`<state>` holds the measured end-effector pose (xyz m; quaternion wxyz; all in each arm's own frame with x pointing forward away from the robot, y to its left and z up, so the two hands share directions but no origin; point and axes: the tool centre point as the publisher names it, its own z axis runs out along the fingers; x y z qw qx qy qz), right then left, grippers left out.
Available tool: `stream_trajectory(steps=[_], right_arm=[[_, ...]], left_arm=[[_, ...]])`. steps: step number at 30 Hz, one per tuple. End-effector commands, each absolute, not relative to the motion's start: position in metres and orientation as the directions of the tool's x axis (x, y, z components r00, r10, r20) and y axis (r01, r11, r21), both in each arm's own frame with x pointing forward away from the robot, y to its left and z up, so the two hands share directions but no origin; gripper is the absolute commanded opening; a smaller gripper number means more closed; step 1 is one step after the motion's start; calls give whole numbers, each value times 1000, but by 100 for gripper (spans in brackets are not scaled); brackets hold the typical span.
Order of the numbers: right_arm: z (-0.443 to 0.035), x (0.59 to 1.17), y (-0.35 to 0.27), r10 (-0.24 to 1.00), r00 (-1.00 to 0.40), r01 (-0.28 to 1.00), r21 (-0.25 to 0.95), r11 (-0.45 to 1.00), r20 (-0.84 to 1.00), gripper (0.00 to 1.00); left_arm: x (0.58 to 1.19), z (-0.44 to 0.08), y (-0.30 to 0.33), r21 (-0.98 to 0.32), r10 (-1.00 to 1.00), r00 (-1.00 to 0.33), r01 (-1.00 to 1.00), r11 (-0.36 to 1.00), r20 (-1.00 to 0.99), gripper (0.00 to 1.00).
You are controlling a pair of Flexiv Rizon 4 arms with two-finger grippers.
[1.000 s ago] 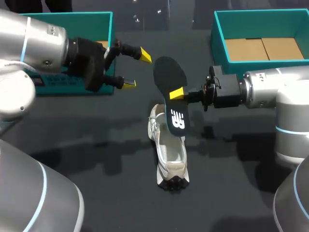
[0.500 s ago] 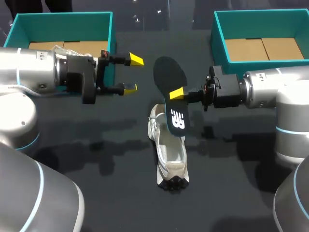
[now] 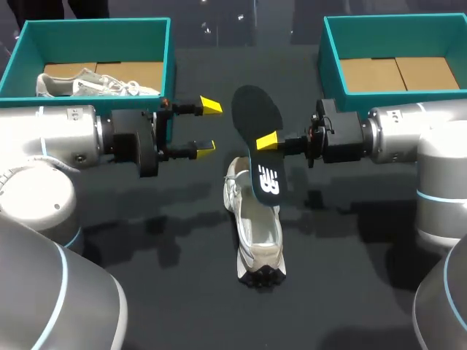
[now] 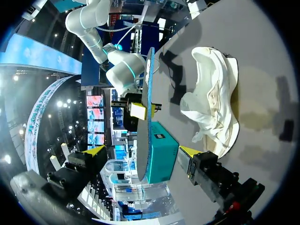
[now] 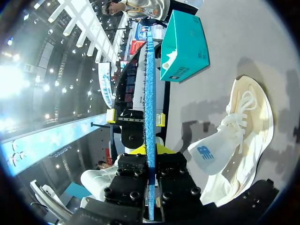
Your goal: Take the shoe out of the shoebox, open the shoe tongue, remove and reinsert the insole, then place the shoe into the shoebox
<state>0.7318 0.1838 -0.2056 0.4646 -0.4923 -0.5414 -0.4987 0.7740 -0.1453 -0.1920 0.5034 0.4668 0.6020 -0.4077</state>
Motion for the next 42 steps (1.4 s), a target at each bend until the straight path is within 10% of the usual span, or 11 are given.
stream_trajectory(steps=[1, 12, 30, 42], right_arm=[[-206, 731, 185, 72, -84, 996, 83, 16, 994, 0], [-206, 729, 188, 42, -62, 998, 61, 24, 997, 0], [-209, 726, 197, 0, -44, 999, 44, 29, 999, 0], [-208, 726, 200, -2, -35, 999, 35, 40, 999, 0]], left_arm=[[773, -203, -155, -31, 106, -57, 973, 228, -993, 100], [775, -208, -177, -54, 61, -69, 974, 219, -996, 100], [770, -213, -196, -45, 51, -58, 974, 224, -997, 51], [775, -217, -207, -9, 59, -24, 970, 241, -998, 39]])
